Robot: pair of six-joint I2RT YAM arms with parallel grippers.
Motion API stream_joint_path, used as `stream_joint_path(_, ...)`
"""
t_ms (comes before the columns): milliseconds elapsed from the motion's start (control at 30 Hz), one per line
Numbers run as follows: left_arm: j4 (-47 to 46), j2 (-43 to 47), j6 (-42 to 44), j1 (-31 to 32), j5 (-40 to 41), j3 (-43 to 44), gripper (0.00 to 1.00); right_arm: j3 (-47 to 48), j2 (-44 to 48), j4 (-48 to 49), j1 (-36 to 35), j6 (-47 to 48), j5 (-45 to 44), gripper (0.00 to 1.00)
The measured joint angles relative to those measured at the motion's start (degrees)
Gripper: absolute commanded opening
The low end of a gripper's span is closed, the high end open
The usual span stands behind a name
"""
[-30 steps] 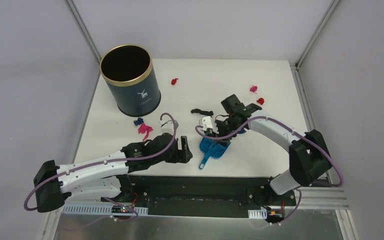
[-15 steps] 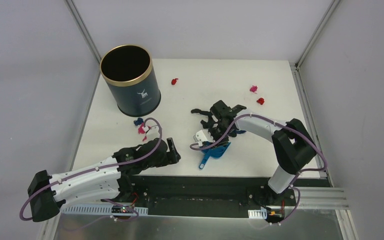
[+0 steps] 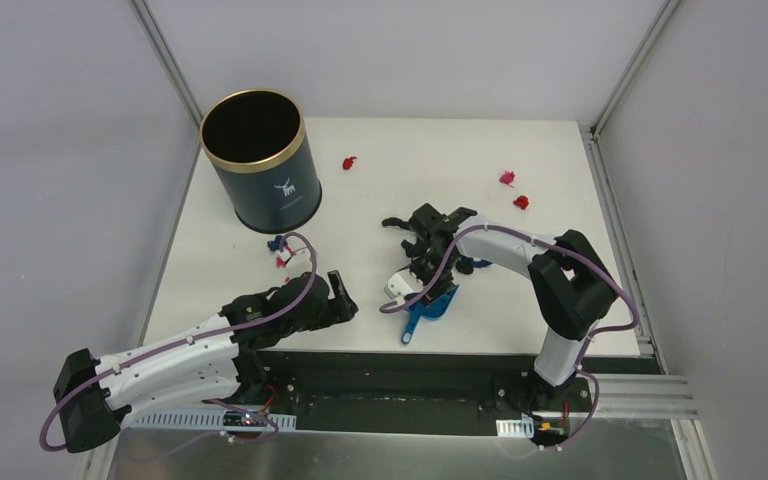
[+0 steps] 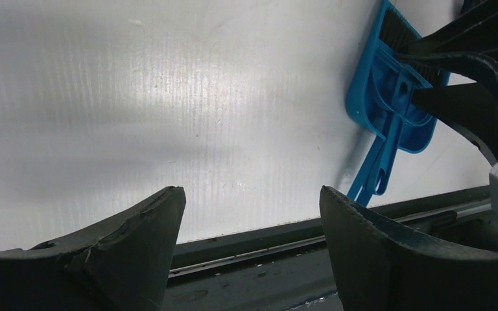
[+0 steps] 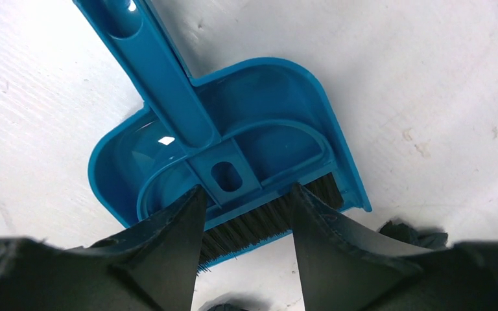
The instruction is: Sweep away the paper scraps from the table
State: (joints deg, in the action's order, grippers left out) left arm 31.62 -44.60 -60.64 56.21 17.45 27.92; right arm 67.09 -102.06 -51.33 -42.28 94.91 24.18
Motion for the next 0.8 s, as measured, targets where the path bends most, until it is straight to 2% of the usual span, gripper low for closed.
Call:
stream_joint_path(300, -0.39, -0.74, 0.20, -0.83, -1.44, -0.46, 0.79, -0.02, 1.29, -4.35, -2.29, 1.25, 0.04, 0.51)
stream_joint_path(567, -1.01, -0.76, 0.22, -0.83, -2.23, -0.46, 0.78, 0.00, 2.91, -8.33, -3.61, 1.22, -0.04, 0.62)
stream_joint_path(700, -1.18, -0.83, 0.39, -0.83, -2.38, -0.46, 0.78, -0.02, 2.99, -8.50, -5.57, 1.22, -1.40, 0.62)
stream_joint_path(800, -1.20, -1.40, 0.57, -0.83, -2.40, -0.46, 0.78, -0.02, 2.99, -7.50, -6.71, 1.20, -1.99, 0.57)
